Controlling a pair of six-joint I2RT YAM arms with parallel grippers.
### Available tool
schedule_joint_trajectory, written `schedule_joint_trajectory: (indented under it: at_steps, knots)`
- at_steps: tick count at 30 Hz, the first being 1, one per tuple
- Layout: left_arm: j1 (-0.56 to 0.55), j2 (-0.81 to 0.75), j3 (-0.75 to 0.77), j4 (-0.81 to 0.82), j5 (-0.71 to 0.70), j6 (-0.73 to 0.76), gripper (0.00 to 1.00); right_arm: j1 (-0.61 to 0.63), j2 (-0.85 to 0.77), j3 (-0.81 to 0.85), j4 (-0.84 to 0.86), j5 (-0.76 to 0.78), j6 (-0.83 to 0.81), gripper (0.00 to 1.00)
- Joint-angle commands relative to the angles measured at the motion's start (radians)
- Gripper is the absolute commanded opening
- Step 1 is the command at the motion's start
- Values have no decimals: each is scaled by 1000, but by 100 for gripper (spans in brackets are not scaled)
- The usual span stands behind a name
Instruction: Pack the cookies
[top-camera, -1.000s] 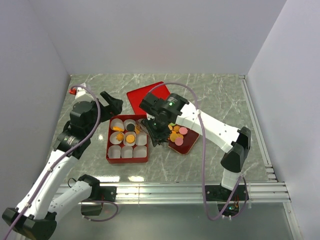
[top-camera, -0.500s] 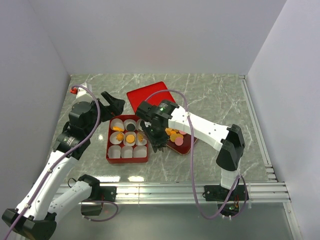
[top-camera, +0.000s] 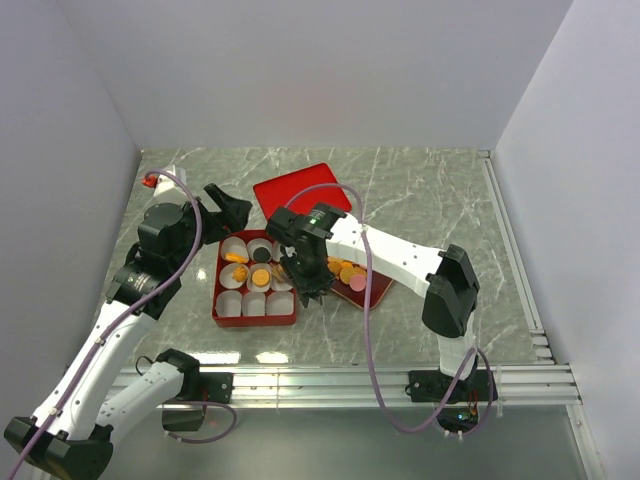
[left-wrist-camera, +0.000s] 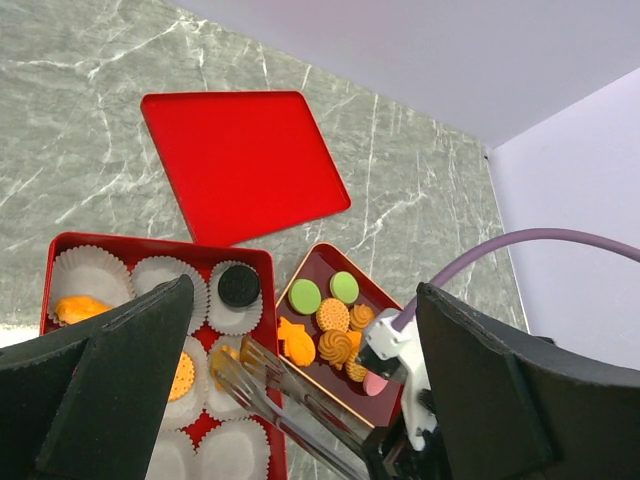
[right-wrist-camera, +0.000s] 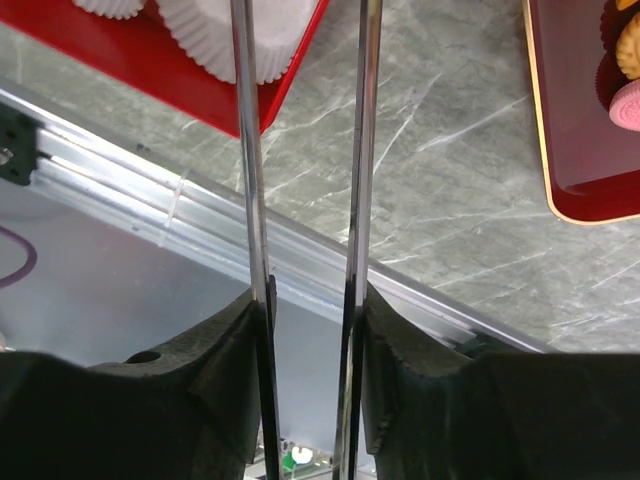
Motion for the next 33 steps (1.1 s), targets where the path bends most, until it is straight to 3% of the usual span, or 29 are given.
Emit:
schedule_joint_trajectory:
  at_steps: [1,17,24,33]
  knots:
    - [-4,-3,-4,36,11,17,100,7,-9,9,4,37,-5,44]
    - [-6,8,-1,50,33,22,99,-7,-54,191,-168,146,0,46]
    - [-7,6,-4,48,42,18,99,-81,-149,138,-157,157,7,46]
    - [-10,2,-7,48,56,15,99,-214,-280,-95,-89,151,-6,45]
